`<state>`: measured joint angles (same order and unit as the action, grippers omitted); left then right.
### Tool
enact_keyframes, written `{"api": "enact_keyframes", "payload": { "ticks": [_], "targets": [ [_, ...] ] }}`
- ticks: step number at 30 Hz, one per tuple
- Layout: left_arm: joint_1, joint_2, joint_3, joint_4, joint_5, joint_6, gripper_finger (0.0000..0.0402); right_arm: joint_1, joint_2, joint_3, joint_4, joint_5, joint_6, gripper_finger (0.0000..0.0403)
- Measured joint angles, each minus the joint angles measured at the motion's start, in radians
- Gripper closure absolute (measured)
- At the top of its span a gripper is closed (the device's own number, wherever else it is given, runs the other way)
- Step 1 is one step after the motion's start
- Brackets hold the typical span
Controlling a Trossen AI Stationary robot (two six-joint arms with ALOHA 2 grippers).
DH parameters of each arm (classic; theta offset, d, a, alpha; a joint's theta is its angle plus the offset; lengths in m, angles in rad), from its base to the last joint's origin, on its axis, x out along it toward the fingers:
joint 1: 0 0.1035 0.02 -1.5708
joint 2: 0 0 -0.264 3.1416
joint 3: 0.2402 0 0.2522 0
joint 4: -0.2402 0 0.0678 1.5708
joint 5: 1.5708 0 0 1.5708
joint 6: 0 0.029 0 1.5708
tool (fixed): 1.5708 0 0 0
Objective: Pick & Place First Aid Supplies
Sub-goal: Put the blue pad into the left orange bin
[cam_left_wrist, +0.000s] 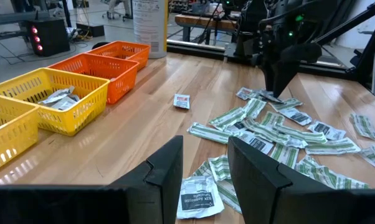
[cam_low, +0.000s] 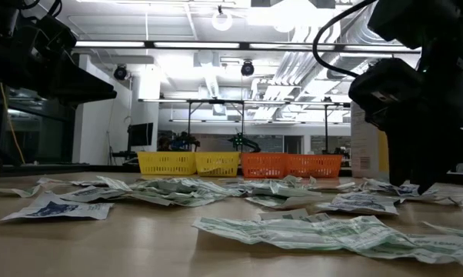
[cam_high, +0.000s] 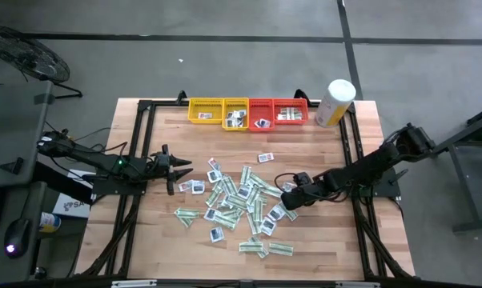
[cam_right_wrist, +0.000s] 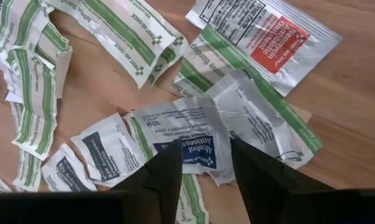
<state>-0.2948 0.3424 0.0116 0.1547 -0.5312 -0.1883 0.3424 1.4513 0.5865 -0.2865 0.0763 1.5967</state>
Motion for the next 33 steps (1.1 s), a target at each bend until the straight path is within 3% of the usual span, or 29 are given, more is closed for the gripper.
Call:
{"api": "enact_keyframes", "payload": {
  "ticks": [11, 19, 28, 33],
  "targets": [
    [0.000, 0.000, 0.000, 0.000, 0.000, 0.000, 0.0275, 0.000, 0.000, -0.001, -0.003, -0.028, -0.004, 0.0394],
    [0.000, 0.000, 0.000, 0.000, 0.000, 0.000, 0.0275, 0.000, -0.076, -0.001, 0.007, -0.040, -0.006, 0.0400],
    [0.000, 0.000, 0.000, 0.000, 0.000, 0.000, 0.0275, -0.048, -0.258, 0.000, -0.001, 0.183, -0.098, 0.0402],
    [0.000, 0.000, 0.000, 0.000, 0.000, 0.000, 0.0275, -0.139, -0.316, 0.000, 0.023, 0.252, -0.266, 0.0402]
  ]
}}
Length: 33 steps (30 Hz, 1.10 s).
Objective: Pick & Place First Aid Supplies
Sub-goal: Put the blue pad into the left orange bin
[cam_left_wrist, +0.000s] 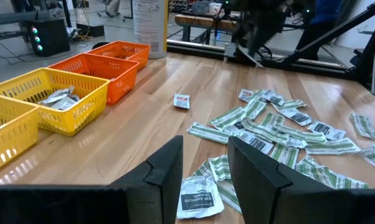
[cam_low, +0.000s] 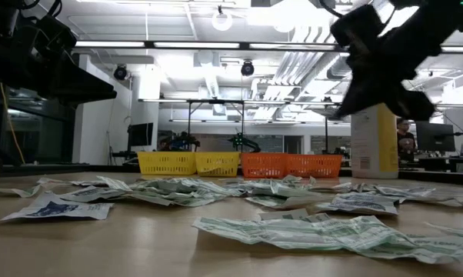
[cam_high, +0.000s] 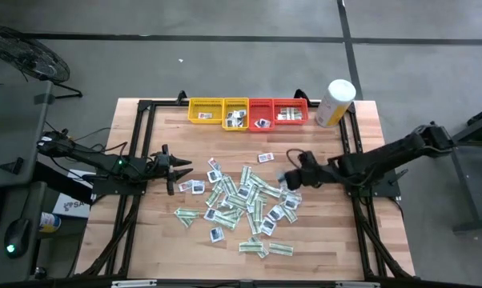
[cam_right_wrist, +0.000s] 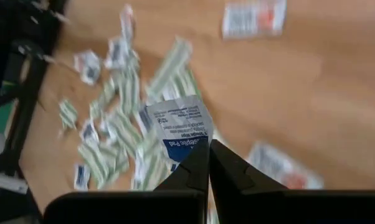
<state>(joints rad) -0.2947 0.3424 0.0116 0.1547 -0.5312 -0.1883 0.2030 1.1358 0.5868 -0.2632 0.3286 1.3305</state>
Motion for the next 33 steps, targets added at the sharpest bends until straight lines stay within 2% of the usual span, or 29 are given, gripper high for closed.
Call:
{"api": "enact_keyframes", "payload": {
  "ticks": [6, 21, 26, 30, 33],
  "targets": [
    [0.000, 0.000, 0.000, 0.000, 0.000, 0.000, 0.0275, -0.165, -0.004, 0.001, 0.095, -0.027, -0.255, 0.0403],
    [0.000, 0.000, 0.000, 0.000, 0.000, 0.000, 0.0275, -0.630, -0.003, 0.001, 0.337, -0.304, -0.827, 0.0403],
    [0.000, 0.000, 0.000, 0.000, 0.000, 0.000, 0.0275, -0.711, 0.013, 0.041, 0.358, -0.371, -1.004, 0.0403],
    [0.000, 0.000, 0.000, 0.000, 0.000, 0.000, 0.0275, -0.728, 0.082, 0.143, 0.333, -0.389, -1.188, 0.0403],
    [0.000, 0.000, 0.000, 0.000, 0.000, 0.000, 0.0275, -0.734, 0.169, 0.249, 0.235, -0.389, -1.331, 0.0403]
  ]
}}
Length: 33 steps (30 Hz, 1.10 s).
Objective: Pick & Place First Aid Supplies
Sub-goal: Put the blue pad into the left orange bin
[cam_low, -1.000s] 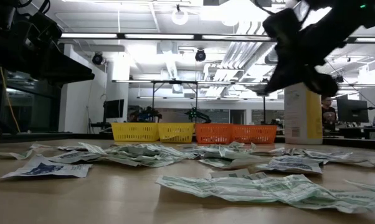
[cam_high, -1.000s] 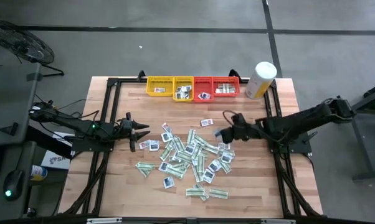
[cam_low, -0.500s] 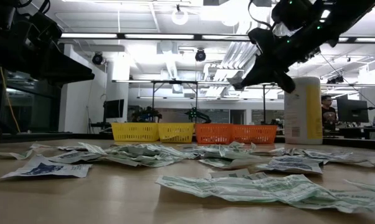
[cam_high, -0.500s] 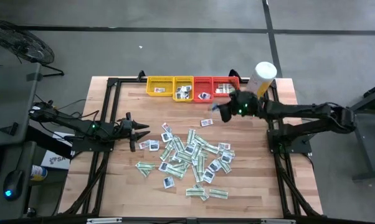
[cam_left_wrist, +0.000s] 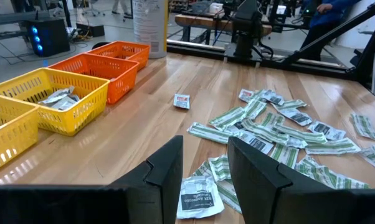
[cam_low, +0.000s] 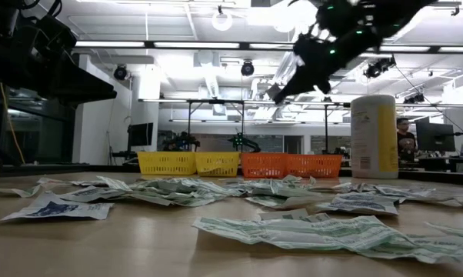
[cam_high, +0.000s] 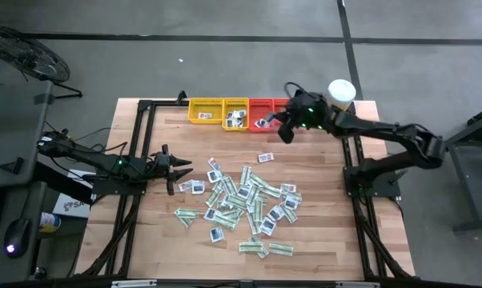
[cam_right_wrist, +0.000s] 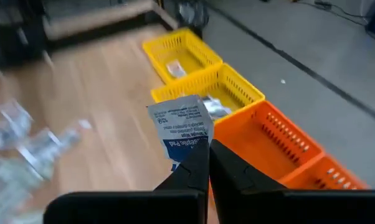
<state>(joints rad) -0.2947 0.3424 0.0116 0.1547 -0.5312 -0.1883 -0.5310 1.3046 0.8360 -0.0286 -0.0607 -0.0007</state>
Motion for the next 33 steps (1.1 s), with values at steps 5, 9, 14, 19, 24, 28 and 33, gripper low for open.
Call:
{"api": "enact_keyframes", "payload": {
  "ticks": [5, 9, 14, 19, 24, 28, 33],
  "targets": [
    [0.000, 0.000, 0.000, 0.000, 0.000, 0.000, 0.0275, -0.026, 0.181, 0.206, -0.212, 0.012, -0.195, 0.0403],
    [0.000, 0.000, 0.000, 0.000, 0.000, 0.000, 0.0275, -0.064, 0.328, 0.372, -0.350, 0.012, -0.299, 0.0403],
    [0.000, 0.000, 0.000, 0.000, 0.000, 0.000, 0.0275, -0.107, 0.479, 0.532, -0.450, -0.036, -0.395, 0.0403],
    [0.000, 0.000, 0.000, 0.000, 0.000, 0.000, 0.0275, -0.131, 0.572, 0.625, -0.509, -0.051, -0.467, 0.0403],
    [0.000, 0.000, 0.000, 0.000, 0.000, 0.000, 0.0275, -0.144, 0.608, 0.635, -0.529, -0.059, -0.549, 0.0403],
    [0.000, 0.000, 0.000, 0.000, 0.000, 0.000, 0.0275, -0.144, 0.637, 0.634, -0.546, -0.058, -0.629, 0.0403],
    [0.000, 0.000, 0.000, 0.000, 0.000, 0.000, 0.0275, -0.136, 0.642, 0.634, -0.549, -0.054, -0.698, 0.0401]
  ]
}}
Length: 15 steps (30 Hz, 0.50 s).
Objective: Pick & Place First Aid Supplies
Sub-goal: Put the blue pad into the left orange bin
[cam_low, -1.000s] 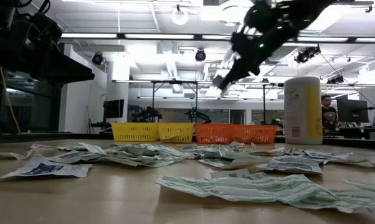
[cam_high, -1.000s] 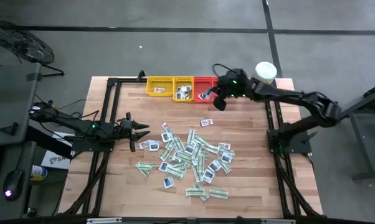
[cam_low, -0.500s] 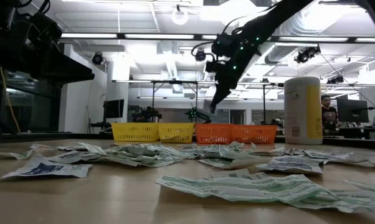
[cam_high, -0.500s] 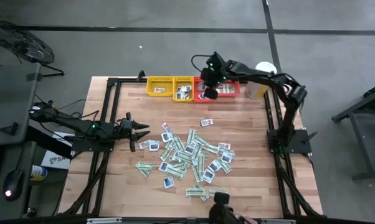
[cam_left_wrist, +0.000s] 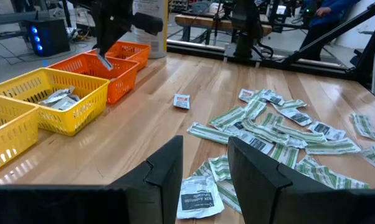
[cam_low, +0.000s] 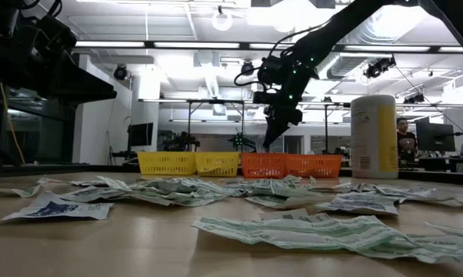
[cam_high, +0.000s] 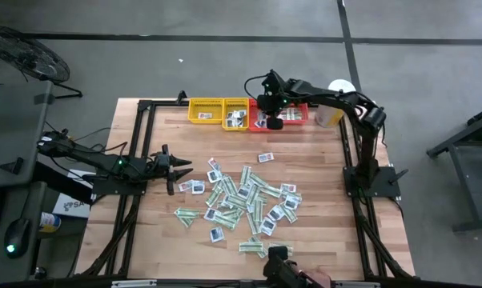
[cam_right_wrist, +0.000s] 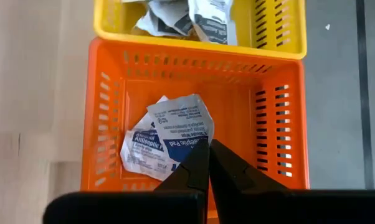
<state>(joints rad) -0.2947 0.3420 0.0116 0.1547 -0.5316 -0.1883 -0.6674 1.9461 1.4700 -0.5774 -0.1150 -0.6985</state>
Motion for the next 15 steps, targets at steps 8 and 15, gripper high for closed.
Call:
{"api": "enact_keyframes", "payload": {
  "ticks": [8, 15],
  "targets": [
    [0.000, 0.000, 0.000, 0.000, 0.000, 0.000, 0.0275, 0.000, 0.000, 0.000, -0.001, -0.002, 0.009, 0.0356],
    [0.000, 0.000, 0.000, 0.000, 0.000, 0.000, 0.0275, 0.000, -0.005, 0.000, -0.004, 0.018, 0.229, 0.0291]
  ]
}}
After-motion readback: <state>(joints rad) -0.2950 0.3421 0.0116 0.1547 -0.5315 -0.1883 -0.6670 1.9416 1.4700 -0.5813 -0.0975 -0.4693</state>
